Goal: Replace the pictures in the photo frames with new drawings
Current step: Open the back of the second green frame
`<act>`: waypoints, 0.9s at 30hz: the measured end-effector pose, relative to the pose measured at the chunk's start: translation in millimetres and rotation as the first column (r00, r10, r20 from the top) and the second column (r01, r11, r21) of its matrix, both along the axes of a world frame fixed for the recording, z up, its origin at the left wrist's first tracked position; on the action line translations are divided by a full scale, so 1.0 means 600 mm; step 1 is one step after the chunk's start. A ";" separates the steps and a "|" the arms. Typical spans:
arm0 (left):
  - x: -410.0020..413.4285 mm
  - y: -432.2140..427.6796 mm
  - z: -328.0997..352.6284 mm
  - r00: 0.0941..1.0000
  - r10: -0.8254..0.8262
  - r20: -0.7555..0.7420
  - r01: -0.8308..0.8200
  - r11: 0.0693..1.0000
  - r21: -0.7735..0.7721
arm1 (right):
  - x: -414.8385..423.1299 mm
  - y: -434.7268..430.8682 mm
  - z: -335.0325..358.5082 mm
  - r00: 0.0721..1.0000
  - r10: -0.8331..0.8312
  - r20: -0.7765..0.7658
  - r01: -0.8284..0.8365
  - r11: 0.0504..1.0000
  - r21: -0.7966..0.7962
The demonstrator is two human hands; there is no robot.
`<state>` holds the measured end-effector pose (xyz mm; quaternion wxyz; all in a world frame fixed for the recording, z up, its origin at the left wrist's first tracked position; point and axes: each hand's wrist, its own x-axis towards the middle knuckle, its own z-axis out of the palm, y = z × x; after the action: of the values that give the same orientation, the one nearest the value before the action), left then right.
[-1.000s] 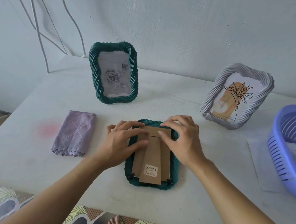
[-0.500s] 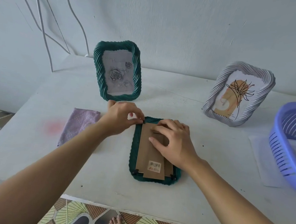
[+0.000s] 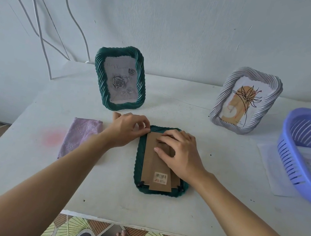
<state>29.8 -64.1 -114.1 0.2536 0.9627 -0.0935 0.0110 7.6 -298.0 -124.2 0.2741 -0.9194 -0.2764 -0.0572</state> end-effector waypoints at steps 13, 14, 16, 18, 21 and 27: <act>-0.028 -0.032 -0.002 0.989 0.129 0.066 -0.126 0.991 -0.049 | -0.004 0.002 0.004 1.000 -0.020 0.005 0.021 1.000 -0.009; -0.035 -0.030 0.002 0.990 0.127 0.065 -0.122 0.990 -0.066 | -0.004 0.003 0.007 1.000 -0.020 -0.001 0.020 1.000 -0.021; -0.058 -0.027 0.009 0.990 0.123 0.076 -0.114 0.987 -0.113 | -0.003 0.004 0.013 0.999 -0.011 -0.031 0.010 0.999 -0.044; -0.091 -0.025 0.017 0.991 0.106 0.083 -0.094 0.986 -0.141 | -0.003 0.003 0.020 0.998 0.012 -0.065 -0.015 0.999 -0.043; -0.151 -0.025 0.024 0.996 0.061 0.064 -0.052 0.988 -0.144 | -0.007 -0.004 0.031 0.991 0.039 -0.127 -0.037 0.999 0.023; -0.242 -0.042 0.010 0.995 -0.016 0.101 0.020 0.999 -0.035 | -0.053 -0.023 0.035 0.992 0.112 -0.062 -0.110 0.993 0.034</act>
<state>-115.6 -89.3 -108.3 0.2660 0.9553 -0.1147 0.0587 -24.1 -311.5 -102.9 0.2996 -0.8997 -0.3171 -0.0166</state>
